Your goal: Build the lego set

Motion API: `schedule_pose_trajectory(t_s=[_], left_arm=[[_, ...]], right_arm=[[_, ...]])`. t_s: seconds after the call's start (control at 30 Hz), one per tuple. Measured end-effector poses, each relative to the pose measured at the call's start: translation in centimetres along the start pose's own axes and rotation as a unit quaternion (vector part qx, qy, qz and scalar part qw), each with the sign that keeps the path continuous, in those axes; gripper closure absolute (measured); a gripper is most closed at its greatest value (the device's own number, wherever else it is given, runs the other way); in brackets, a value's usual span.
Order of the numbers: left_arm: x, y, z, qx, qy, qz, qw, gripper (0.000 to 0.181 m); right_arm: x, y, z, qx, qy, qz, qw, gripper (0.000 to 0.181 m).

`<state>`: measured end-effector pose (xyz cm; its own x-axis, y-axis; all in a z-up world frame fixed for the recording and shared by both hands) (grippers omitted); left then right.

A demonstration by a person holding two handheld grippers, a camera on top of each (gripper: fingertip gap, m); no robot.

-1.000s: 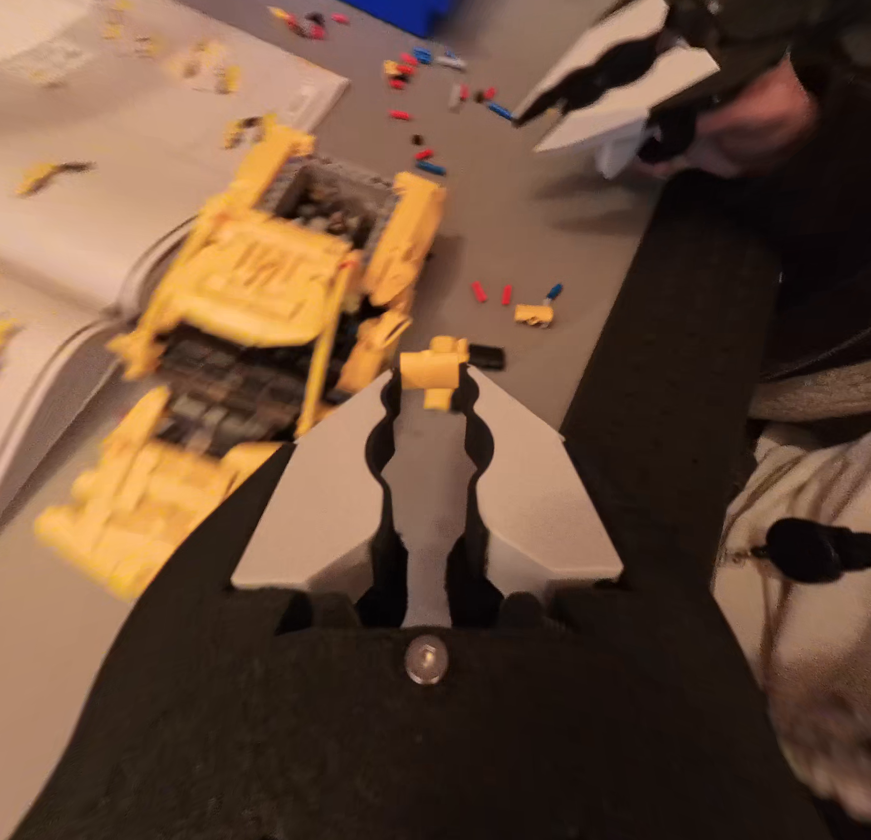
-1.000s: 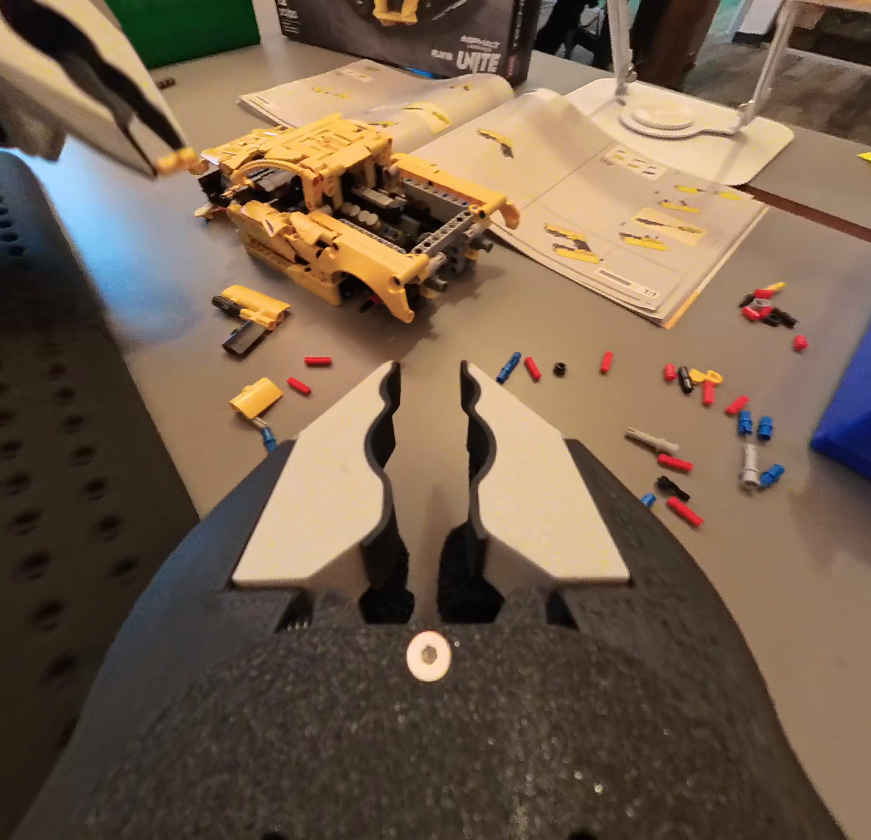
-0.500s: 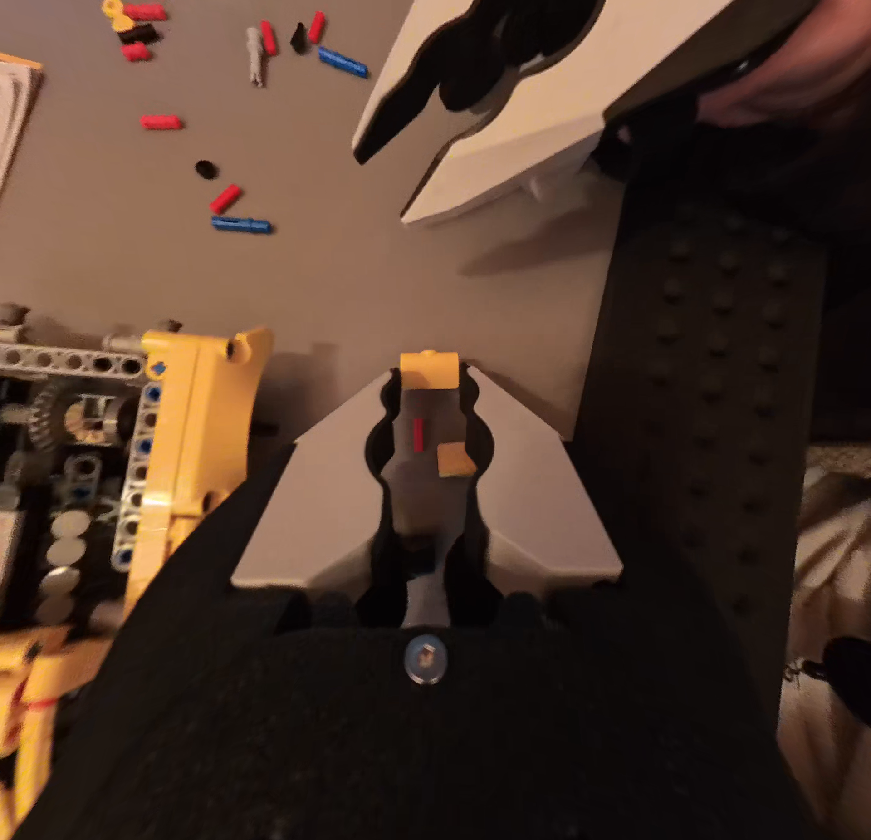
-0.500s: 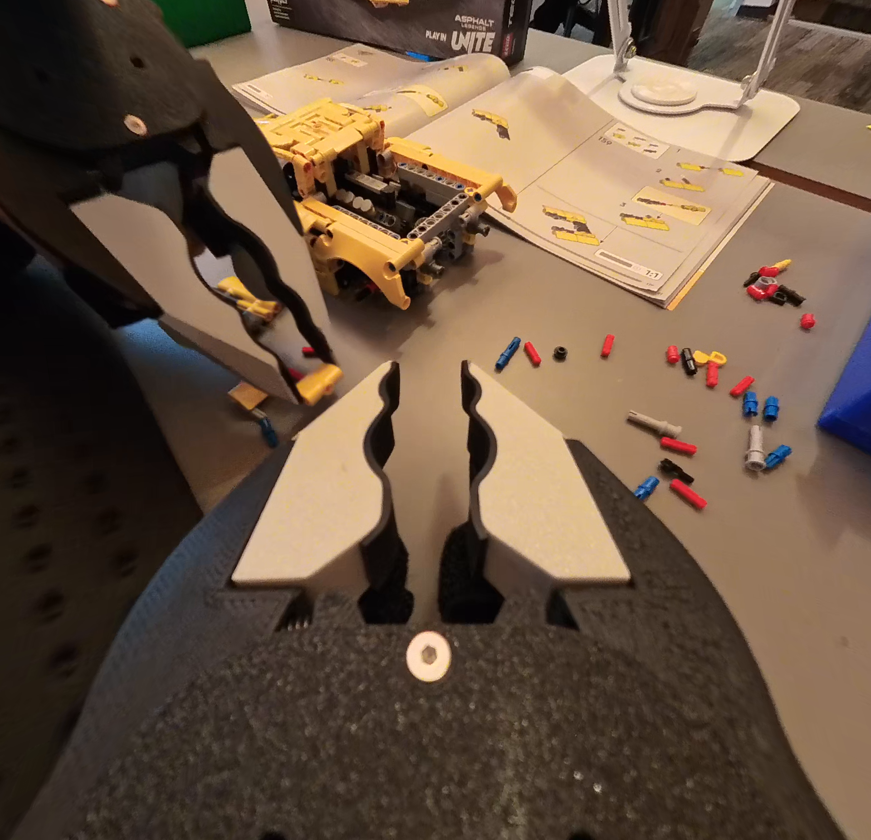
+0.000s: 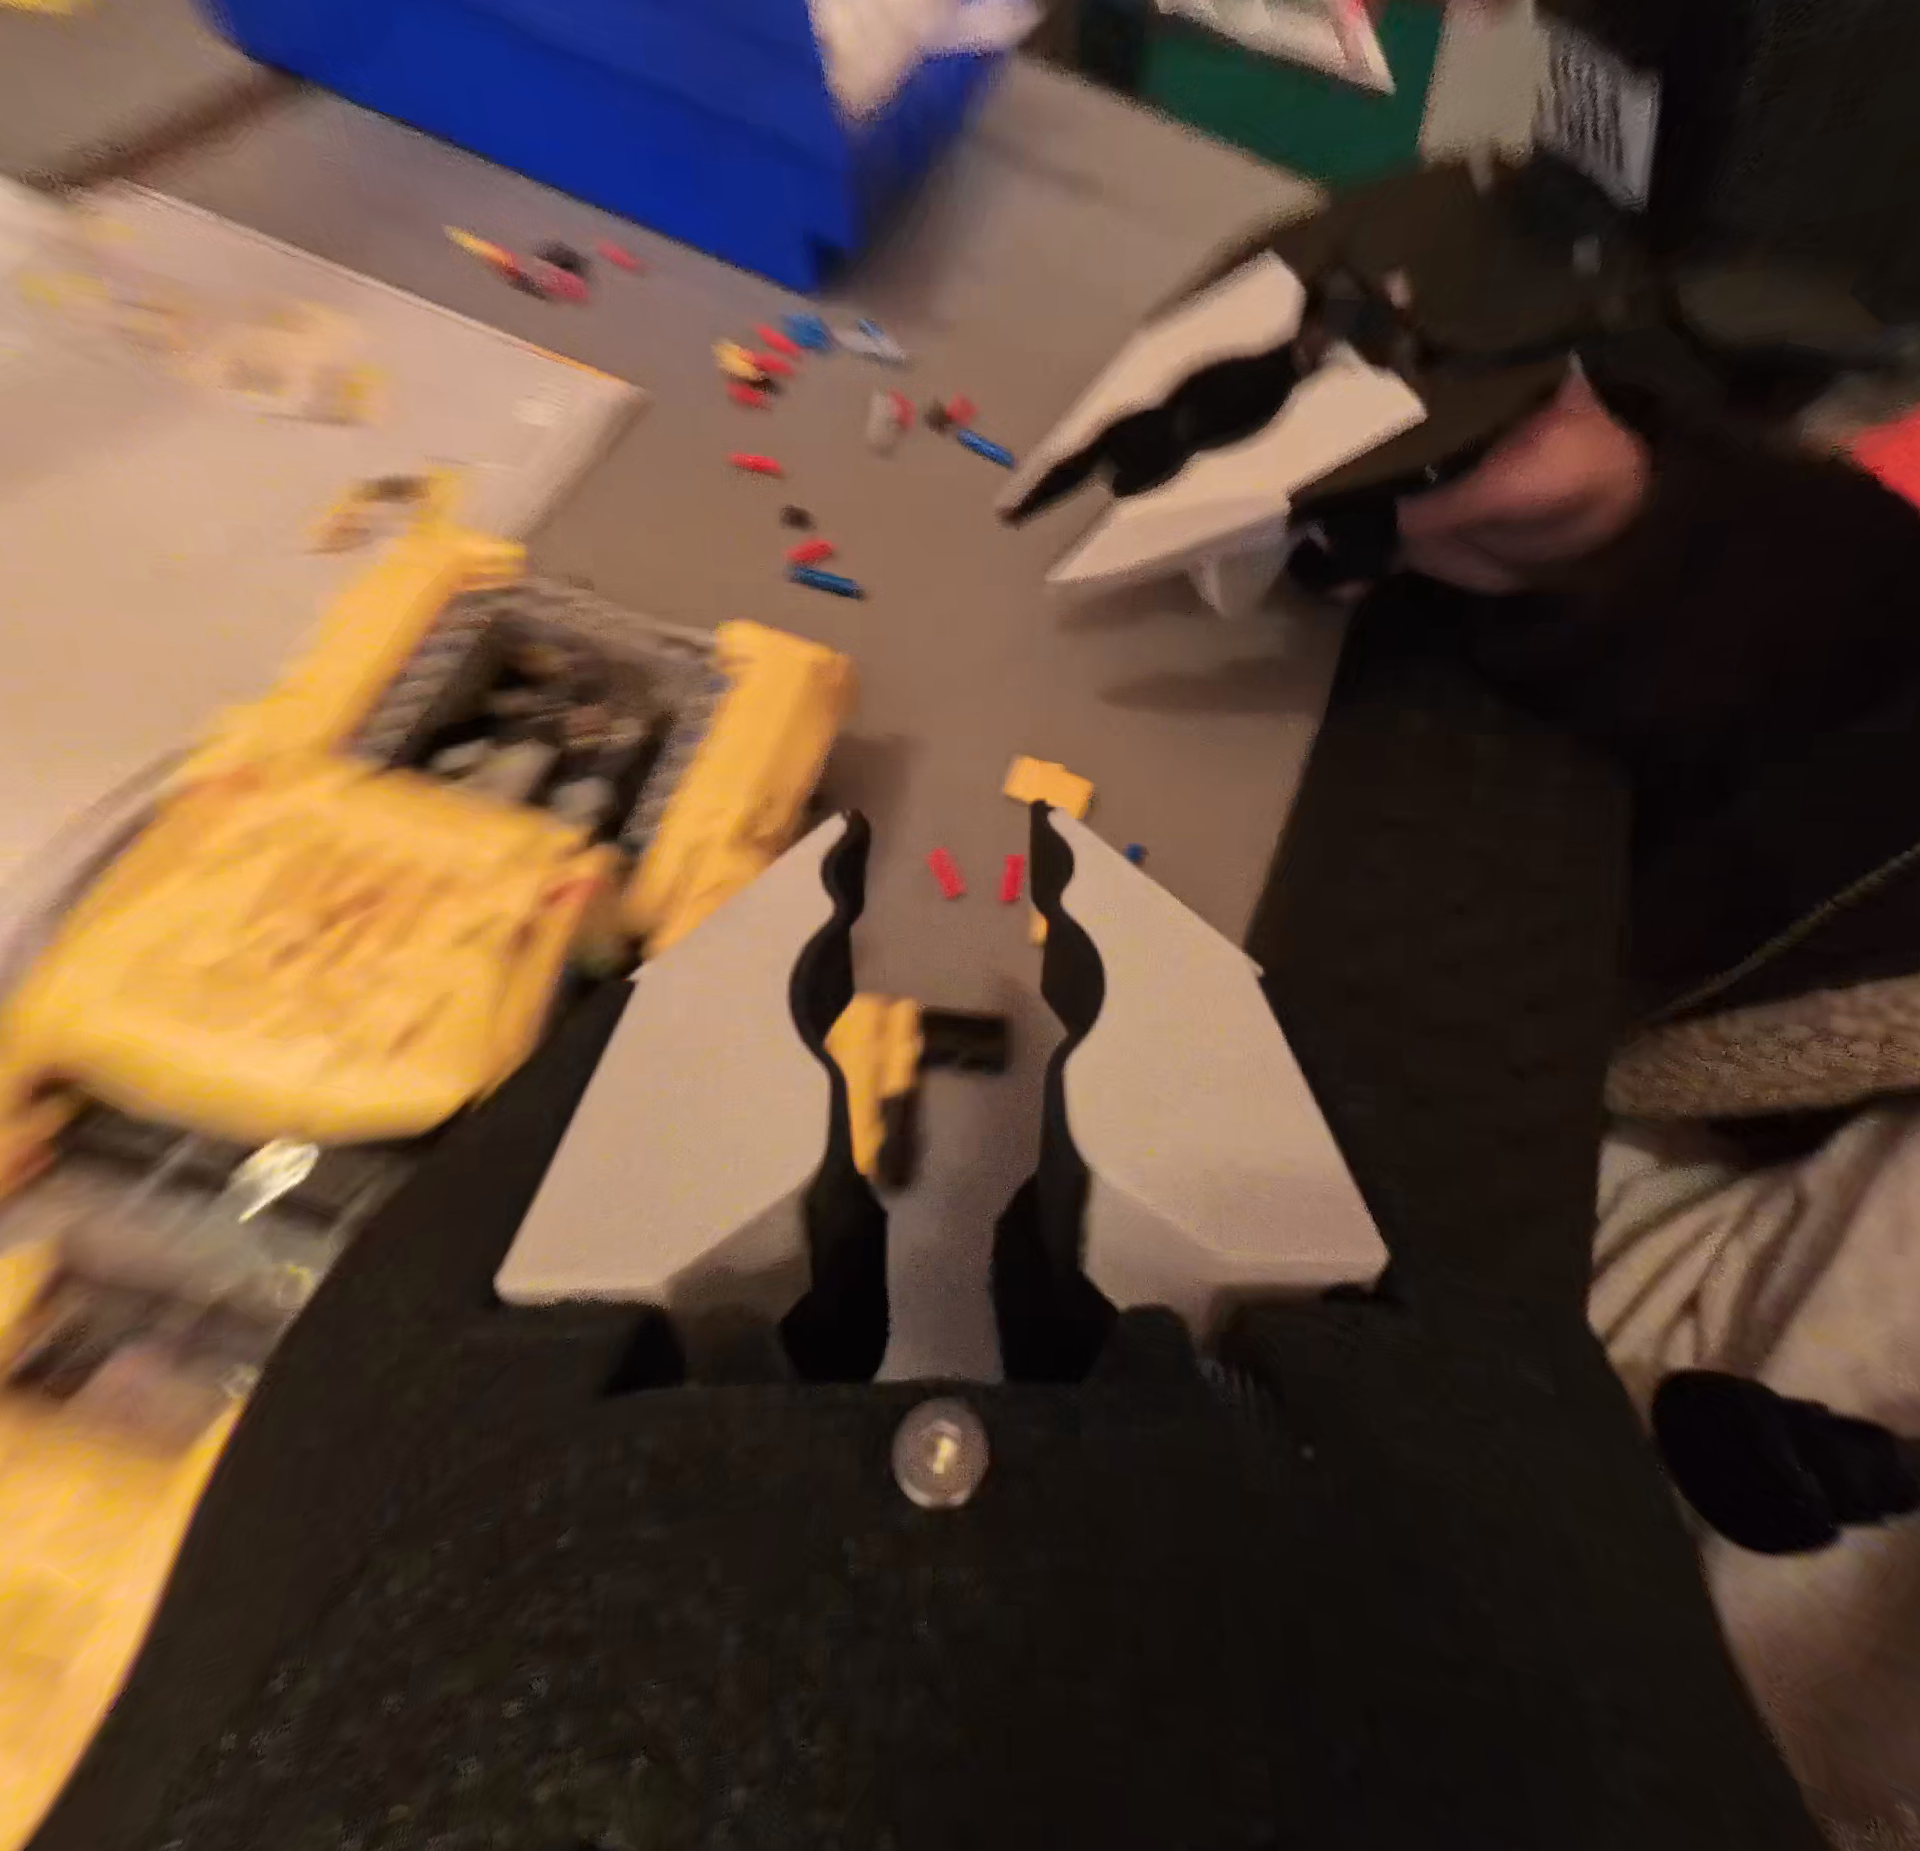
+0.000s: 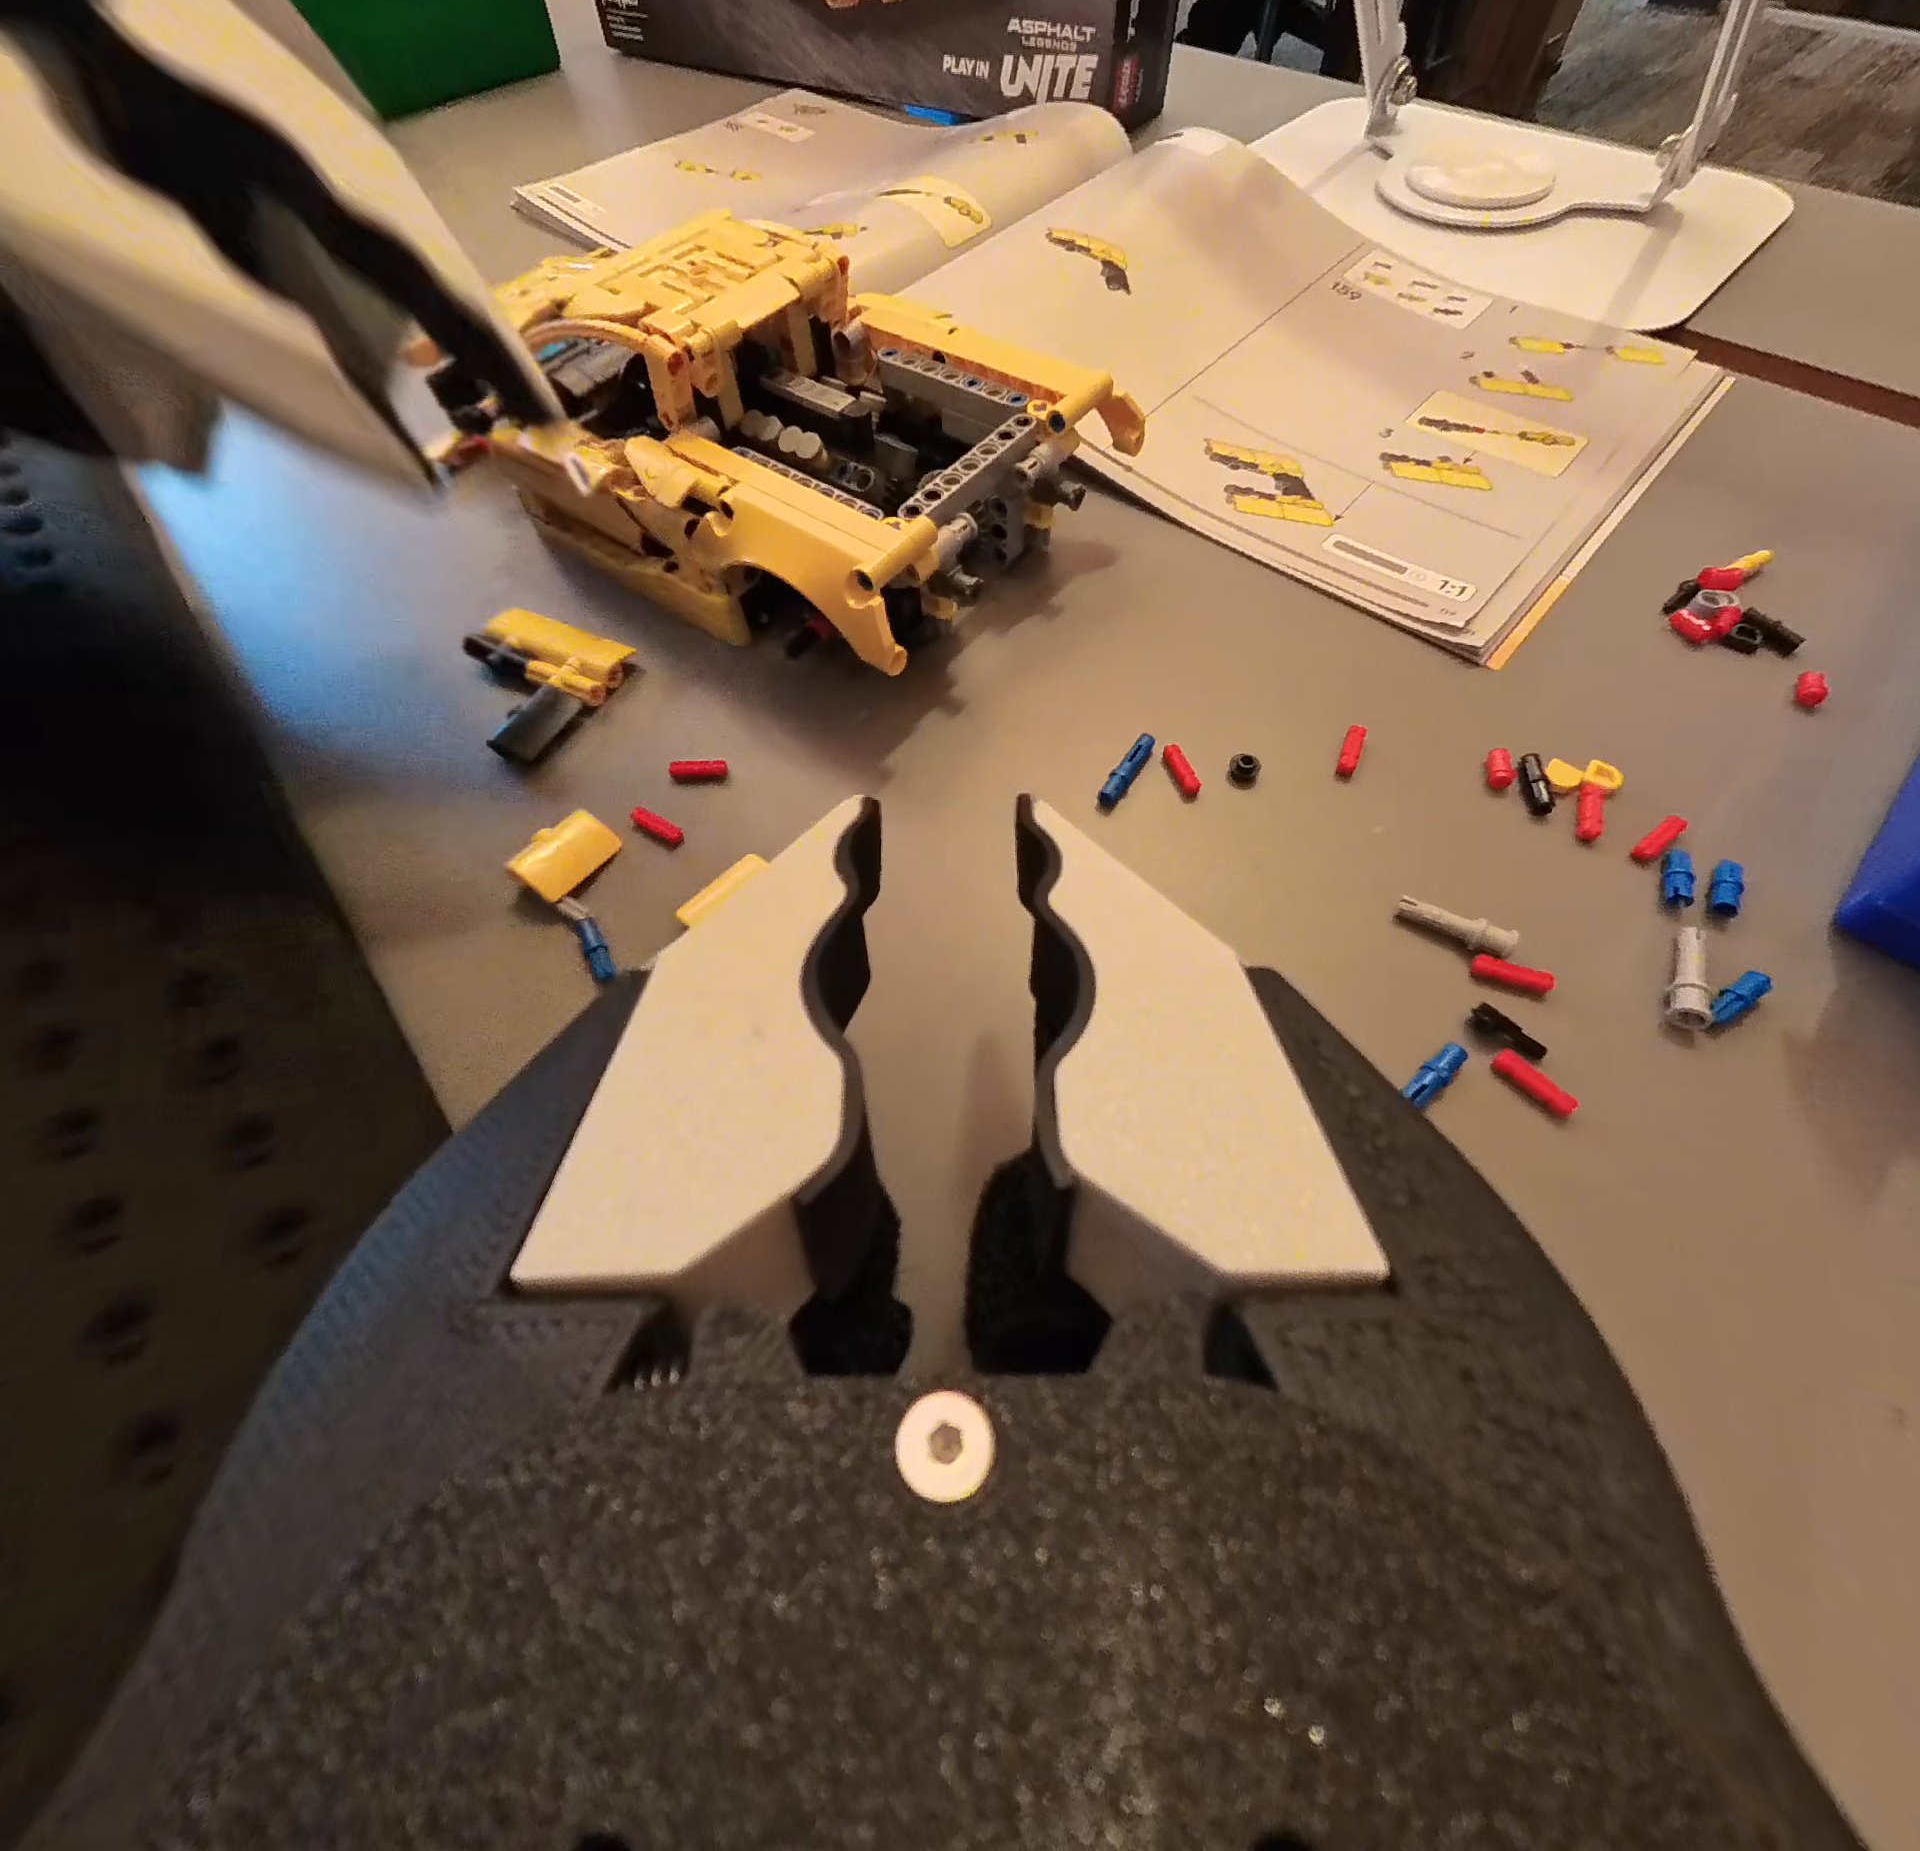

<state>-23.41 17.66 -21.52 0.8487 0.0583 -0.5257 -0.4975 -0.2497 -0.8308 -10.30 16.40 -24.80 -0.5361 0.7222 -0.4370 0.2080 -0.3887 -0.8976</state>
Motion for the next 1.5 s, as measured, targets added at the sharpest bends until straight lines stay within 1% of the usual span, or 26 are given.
schedule_pose_trajectory(t_s=[0.07, 0.1, 0.13, 0.17, 0.23, 0.3, 0.37, 0.4, 0.47, 0.5, 0.57, 0.63, 0.7, 0.8, 0.87, 0.93, 1.03, 1.1, 1.17, 1.23, 1.3, 1.33, 1.4, 1.5], left_arm=[[-5.9, 0.3, 3.3, -0.036, -0.071, -0.06, 0.995, 0.15], [-9.2, 1.3, 5.1, -0.06, -0.113, -0.078, 0.989, 0.15], [-12.6, 2.9, 7.1, -0.084, -0.164, -0.087, 0.979, 0.15], [-16.1, 5.1, 8.9, -0.102, -0.222, -0.087, 0.966, 0.15], [-23.0, 10.8, 11.4, -0.134, -0.337, -0.045, 0.931, 0.151], [-28.7, 16.3, 11.9, -0.175, -0.402, 0.007, 0.899, 0.15], [-32.9, 20.9, 11.6, -0.21, -0.443, 0.05, 0.87, 0.151], [-34.3, 22.9, 11.2, -0.223, -0.451, 0.07, 0.861, 0.151], [-36.2, 26.1, 10.7, -0.244, -0.46, 0.106, 0.847, 0.151], [-36.6, 27.1, 10.5, -0.244, -0.462, 0.116, 0.845, 0.151], [-36.8, 28.2, 10.5, -0.241, -0.463, 0.121, 0.844, 0.151], [-36.6, 28.6, 10.7, -0.24, -0.459, 0.115, 0.848, 0.151], [-36.1, 28.8, 10.8, -0.237, -0.448, 0.11, 0.855, 0.151], [-35.5, 28.6, 10.7, -0.23, -0.434, 0.095, 0.866, 0.157], [-35.4, 28.5, 11.1, -0.226, -0.435, 0.091, 0.867, 0.164], [-35.1, 28.4, 11.4, -0.22, -0.43, 0.09, 0.871, 0.174], [-34.2, 27.5, 11.8, -0.218, -0.412, 0.087, 0.88, 0.175], [-33.2, 25.9, 11.8, -0.208, -0.393, 0.08, 0.892, 0.175], [-31.8, 23.3, 11.7, -0.186, -0.371, 0.068, 0.907, 0.174], [-29.6, 19.7, 11.4, -0.161, -0.341, 0.047, 0.925, 0.174], [-25.9, 15.4, 10.1, -0.142, -0.281, 0.012, 0.949, 0.174], [-23.7, 13.4, 9.2, -0.133, -0.245, -0.001, 0.96, 0.175], [-18.8, 10.3, 7.0, -0.113, -0.18, -0.002, 0.977, 0.175], [-11.2, 7.4, 3.3, -0.091, -0.089, 0.017, 0.992, 0.175]], right_arm=[[0.0, -0.1, -0.4, -0.003, 0.011, -0.002, 1.0, 0.155], [0.0, -0.2, -0.5, -0.003, 0.016, -0.006, 1.0, 0.154], [-0.1, -0.3, -0.7, -0.001, 0.02, -0.008, 1.0, 0.152], [-0.1, -0.4, -1.0, 0.003, 0.027, -0.01, 1.0, 0.151], [-0.3, -0.9, -1.6, 0.013, 0.044, -0.015, 0.999, 0.151], [-0.5, -2.0, -2.3, 0.026, 0.061, -0.018, 0.998, 0.15], [-0.6, -4.0, -3.3, 0.027, 0.078, -0.012, 0.997, 0.15], [-0.6, -5.4, -4.1, 0.023, 0.087, -0.008, 0.996, 0.148], [-0.2, -8.6, -5.4, 0.021, 0.087, -0.007, 0.996, 0.132], [0.3, -10.2, -6.4, 0.025, 0.09, -0.009, 0.996, 0.132], [2.2, -12.7, -8.3, 0.03, 0.08, -0.012, 0.996, 0.132], [4.6, -13.8, -10.8, 0.042, 0.084, -0.017, 0.995, 0.133], [7.0, -13.6, -13.1, 0.063, 0.098, -0.015, 0.993, 0.134], [9.4, -12.7, -14.7, 0.085, 0.109, -0.02, 0.99, 0.138], [10.0, -11.9, -15.1, 0.083, 0.127, -0.018, 0.988, 0.146], [10.6, -10.8, -15.0, 0.087, 0.123, 0.007, 0.988, 0.146], [10.4, -10.3, -14.7, 0.067, 0.121, 0.013, 0.99, 0.148], [10.0, -10.1, -15.0, 0.055, 0.129, 0.015, 0.99, 0.15], [9.8, -9.8, -15.0, 0.053, 0.124, 0.019, 0.991, 0.151], [9.7, -9.6, -14.9, 0.058, 0.116, 0.022, 0.991, 0.152], [9.7, -9.6, -14.5, 0.067, 0.099, 0.018, 0.993, 0.153], [9.7, -9.5, -14.3, 0.069, 0.091, 0.019, 0.993, 0.153], [9.7, -9.6, -13.9, 0.07, 0.083, 0.022, 0.994, 0.153], [10.0, -9.6, -13.2, 0.052, 0.077, 0.029, 0.995, 0.153]])
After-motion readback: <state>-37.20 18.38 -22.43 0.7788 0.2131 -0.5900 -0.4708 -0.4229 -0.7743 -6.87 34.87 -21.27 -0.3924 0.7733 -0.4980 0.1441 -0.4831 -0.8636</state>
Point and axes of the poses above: each gripper's, where its closed fingertips meet, x out along the fingers, y out of its underside, z = x × y across the jaws, the point moved 2 cm from there along -x, back along the fingers, and after that the axes turned 1 degree about -y, right-handed, at the moved point
